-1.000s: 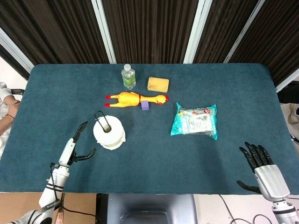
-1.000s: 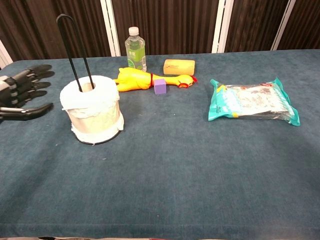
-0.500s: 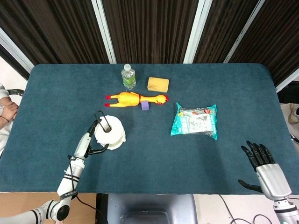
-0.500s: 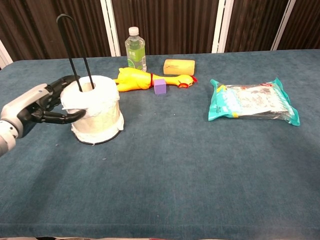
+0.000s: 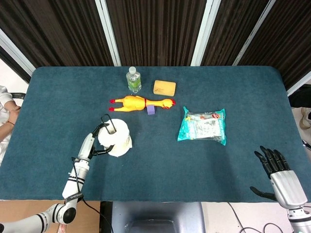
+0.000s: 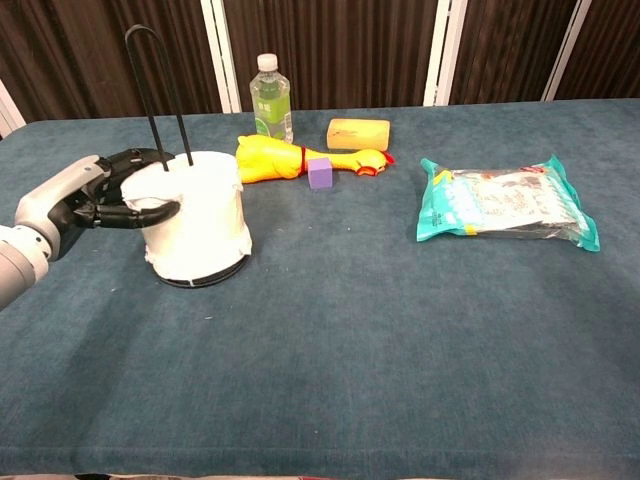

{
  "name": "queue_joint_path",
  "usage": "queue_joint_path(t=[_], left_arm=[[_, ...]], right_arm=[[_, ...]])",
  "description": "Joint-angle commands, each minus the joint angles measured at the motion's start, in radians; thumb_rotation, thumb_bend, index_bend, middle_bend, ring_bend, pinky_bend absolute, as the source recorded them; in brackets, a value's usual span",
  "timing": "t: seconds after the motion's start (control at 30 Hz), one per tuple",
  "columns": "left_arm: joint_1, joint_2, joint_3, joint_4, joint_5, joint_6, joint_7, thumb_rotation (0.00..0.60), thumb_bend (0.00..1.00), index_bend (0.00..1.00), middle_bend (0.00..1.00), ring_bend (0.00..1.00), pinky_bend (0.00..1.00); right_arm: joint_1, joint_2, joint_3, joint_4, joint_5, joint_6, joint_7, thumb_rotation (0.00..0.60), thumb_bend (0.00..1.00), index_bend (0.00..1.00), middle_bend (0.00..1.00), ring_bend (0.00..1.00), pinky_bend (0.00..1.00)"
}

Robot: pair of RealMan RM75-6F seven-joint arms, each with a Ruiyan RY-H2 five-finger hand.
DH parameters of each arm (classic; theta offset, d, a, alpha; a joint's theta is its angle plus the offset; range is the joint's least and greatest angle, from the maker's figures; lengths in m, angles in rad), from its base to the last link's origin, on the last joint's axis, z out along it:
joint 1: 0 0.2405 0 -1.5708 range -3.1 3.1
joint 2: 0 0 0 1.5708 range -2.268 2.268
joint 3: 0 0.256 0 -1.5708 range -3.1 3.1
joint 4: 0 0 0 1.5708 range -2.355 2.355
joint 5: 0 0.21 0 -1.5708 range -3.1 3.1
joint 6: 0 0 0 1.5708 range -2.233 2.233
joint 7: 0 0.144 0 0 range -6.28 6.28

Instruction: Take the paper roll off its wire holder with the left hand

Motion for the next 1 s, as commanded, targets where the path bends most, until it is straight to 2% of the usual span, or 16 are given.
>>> queue_joint_path(t=[0.03,0.13,0.3,0.5,0.63,0.77,0.9,1.0], left_arm=[[0.002,-0.007,-0.008,-0.002,0.019,0.035,-0.015,0.600,0.47,0.54,0.64,0.66,0.70],[0.005,-0.007,-0.018,-0.009,0.048,0.086,-0.021,0.600,0.51,0.59,0.66,0.67,0.72],[0.009,0.034,-0.054,-0.085,0.079,0.159,-0.024,0.600,0.51,0.59,0.66,0.68,0.72],[0.013,0.171,-0.140,-0.293,0.069,0.195,-0.008,0.600,0.51,0.57,0.65,0.68,0.72],[0.011,0.268,-0.220,-0.446,0.017,0.196,0.034,0.600,0.51,0.57,0.65,0.68,0.72],[0.007,0.336,-0.287,-0.550,-0.029,0.206,0.079,0.600,0.51,0.57,0.64,0.67,0.71],[0.020,0.400,-0.323,-0.621,-0.055,0.220,0.107,0.600,0.51,0.57,0.64,0.67,0.71],[0.048,0.440,-0.320,-0.608,-0.053,0.241,0.116,0.600,0.51,0.57,0.64,0.67,0.71]], right_arm=[[-0.001,0.002,-0.001,0.001,-0.003,0.003,0.004,0.600,0.04,0.00,0.00,0.00,0.00],[-0.002,0.003,-0.002,0.002,-0.006,0.006,0.009,0.600,0.04,0.00,0.00,0.00,0.00],[-0.004,0.008,-0.004,0.004,-0.011,0.013,0.019,0.600,0.04,0.00,0.00,0.00,0.00],[-0.005,0.008,-0.008,0.007,-0.020,0.014,0.022,0.600,0.04,0.00,0.00,0.00,0.00],[-0.001,0.006,-0.013,0.006,-0.028,0.005,0.011,0.600,0.04,0.00,0.00,0.00,0.00],[0.002,0.005,-0.014,0.003,-0.029,-0.004,0.004,0.600,0.04,0.00,0.00,0.00,0.00],[0.002,0.006,-0.015,0.001,-0.031,-0.002,0.006,0.600,0.04,0.00,0.00,0.00,0.00],[-0.003,0.009,-0.016,0.005,-0.033,0.009,0.015,0.600,0.04,0.00,0.00,0.00,0.00]])
